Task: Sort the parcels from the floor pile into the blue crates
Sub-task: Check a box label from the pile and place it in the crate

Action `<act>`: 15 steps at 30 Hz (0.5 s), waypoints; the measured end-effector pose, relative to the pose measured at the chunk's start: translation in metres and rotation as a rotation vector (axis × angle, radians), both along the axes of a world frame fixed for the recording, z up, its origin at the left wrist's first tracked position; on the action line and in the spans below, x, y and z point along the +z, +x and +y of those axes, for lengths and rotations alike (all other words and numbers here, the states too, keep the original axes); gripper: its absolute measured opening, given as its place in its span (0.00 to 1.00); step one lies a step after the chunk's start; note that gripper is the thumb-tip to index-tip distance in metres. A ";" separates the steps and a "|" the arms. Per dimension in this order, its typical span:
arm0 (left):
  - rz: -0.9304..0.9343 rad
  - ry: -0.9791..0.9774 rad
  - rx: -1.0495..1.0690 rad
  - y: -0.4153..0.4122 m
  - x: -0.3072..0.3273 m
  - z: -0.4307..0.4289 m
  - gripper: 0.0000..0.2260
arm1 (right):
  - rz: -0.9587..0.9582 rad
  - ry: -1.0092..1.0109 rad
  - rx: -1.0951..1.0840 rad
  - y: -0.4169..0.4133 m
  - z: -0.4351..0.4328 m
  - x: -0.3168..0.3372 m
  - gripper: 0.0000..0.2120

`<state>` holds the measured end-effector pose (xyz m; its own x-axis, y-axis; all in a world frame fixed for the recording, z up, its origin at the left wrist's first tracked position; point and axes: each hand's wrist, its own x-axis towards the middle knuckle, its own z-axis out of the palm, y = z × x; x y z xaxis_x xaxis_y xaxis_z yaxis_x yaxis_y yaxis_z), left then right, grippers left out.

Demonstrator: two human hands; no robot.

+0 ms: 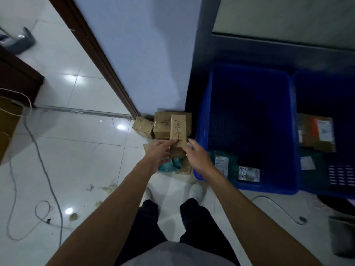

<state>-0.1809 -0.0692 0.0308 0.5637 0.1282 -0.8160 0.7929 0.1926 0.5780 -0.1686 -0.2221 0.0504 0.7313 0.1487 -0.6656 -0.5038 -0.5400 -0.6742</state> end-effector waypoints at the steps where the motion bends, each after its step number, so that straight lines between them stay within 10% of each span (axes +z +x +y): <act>1: -0.011 0.009 0.004 0.001 0.005 -0.007 0.22 | -0.018 0.005 0.005 0.001 -0.009 0.008 0.25; 11: -0.117 0.158 -0.140 0.017 0.054 -0.070 0.36 | -0.113 0.007 -0.029 0.007 -0.081 0.043 0.21; 15: -0.243 0.182 -0.200 0.023 0.073 -0.079 0.24 | -0.148 -0.003 -0.053 0.007 -0.091 0.056 0.19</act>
